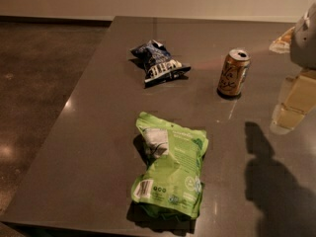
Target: Pick orange can
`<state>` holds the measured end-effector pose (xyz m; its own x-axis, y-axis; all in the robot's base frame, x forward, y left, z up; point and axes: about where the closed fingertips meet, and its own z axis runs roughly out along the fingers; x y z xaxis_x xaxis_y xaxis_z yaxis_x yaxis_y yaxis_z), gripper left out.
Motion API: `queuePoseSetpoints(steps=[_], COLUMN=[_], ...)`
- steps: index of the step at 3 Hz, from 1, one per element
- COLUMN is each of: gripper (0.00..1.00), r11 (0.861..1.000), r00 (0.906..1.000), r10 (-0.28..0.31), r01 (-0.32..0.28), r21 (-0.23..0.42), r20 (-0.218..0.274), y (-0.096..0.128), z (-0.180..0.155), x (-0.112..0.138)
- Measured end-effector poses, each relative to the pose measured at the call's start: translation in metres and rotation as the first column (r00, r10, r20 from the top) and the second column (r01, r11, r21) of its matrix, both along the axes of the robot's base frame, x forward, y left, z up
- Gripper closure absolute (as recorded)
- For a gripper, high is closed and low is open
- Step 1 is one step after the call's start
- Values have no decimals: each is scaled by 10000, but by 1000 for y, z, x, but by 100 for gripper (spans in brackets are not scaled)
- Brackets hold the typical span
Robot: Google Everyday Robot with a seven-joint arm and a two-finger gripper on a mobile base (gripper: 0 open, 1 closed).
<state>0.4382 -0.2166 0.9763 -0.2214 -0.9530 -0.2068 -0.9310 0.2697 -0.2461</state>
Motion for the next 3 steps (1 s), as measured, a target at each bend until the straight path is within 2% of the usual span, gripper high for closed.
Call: queuePoseSetpoints(steps=[1,2,3], gripper=[0,0,0], r11=[10000,9996,9942], r00=[10000,9996,9944], r10=[0,-242,-1004], r01=[0,239,990], r21=[0,154,421], r20=[0,153,323], y=[0,-1,-9], z=[0,-1,-7], x=[0,8,29])
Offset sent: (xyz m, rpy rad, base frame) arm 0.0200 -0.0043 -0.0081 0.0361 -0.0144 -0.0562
